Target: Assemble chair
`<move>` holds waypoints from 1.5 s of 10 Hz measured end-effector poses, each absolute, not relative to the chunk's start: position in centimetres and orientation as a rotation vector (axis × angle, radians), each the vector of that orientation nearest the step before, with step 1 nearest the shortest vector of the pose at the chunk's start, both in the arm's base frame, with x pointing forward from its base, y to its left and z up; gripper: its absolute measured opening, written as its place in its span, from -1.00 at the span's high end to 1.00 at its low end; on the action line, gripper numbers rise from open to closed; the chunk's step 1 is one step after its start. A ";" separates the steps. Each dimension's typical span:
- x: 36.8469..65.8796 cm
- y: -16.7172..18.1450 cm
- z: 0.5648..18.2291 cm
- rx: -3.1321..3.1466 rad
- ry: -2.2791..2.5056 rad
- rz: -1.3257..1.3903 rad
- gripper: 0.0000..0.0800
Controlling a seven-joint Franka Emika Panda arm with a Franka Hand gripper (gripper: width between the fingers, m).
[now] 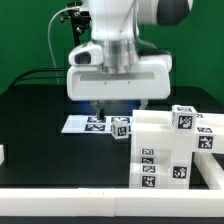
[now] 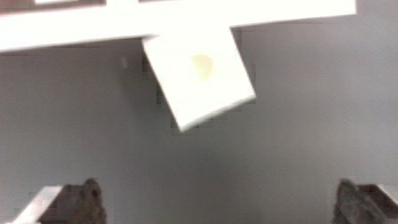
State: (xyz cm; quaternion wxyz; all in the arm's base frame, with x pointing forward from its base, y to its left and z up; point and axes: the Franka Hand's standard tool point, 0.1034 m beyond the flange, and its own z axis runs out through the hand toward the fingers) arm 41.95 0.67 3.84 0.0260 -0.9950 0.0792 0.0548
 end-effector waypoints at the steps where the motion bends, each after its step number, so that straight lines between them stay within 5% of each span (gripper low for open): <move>1: 41.8 0.8 3.5 -3.085 0.235 0.159 -0.62; 10: 37.2 0.6 0.9 -3.115 0.255 0.207 -0.62; 11: 37.2 0.6 0.9 -3.115 0.255 0.207 -0.30; 12: 37.2 0.6 0.9 -3.115 0.255 0.207 -0.30; 15: 37.2 0.6 0.9 -3.115 0.256 0.207 0.80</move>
Offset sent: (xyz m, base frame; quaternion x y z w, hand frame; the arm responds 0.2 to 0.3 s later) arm 0.0000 0.0000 0.0000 0.0000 0.0000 0.0000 1.0000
